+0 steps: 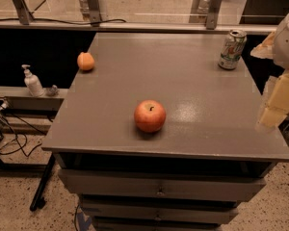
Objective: Move apple near orange
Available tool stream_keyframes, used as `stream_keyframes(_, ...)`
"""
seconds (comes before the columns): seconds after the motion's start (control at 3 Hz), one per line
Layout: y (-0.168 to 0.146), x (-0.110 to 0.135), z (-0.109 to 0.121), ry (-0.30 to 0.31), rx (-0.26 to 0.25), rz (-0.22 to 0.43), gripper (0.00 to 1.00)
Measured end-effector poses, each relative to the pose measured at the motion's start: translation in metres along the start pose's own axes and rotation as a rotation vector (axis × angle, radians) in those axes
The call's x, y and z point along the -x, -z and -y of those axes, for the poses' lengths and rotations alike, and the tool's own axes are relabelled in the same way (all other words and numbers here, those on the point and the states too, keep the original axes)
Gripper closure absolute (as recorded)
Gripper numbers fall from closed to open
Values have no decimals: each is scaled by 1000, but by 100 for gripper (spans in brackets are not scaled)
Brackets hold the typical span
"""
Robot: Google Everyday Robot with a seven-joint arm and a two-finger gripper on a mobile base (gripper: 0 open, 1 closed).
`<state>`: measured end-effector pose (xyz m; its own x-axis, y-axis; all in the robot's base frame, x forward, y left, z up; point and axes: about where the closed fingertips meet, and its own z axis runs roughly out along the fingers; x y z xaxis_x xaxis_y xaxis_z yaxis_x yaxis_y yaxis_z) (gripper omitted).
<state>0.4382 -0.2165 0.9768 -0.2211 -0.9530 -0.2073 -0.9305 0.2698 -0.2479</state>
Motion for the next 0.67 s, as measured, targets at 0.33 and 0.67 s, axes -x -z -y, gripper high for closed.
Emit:
stream_keyframes(0.33, 0, 0, 0, 0, 0, 0, 0)
stream_keyframes(0.67, -9, 0, 6, -49, -2, 61, 0)
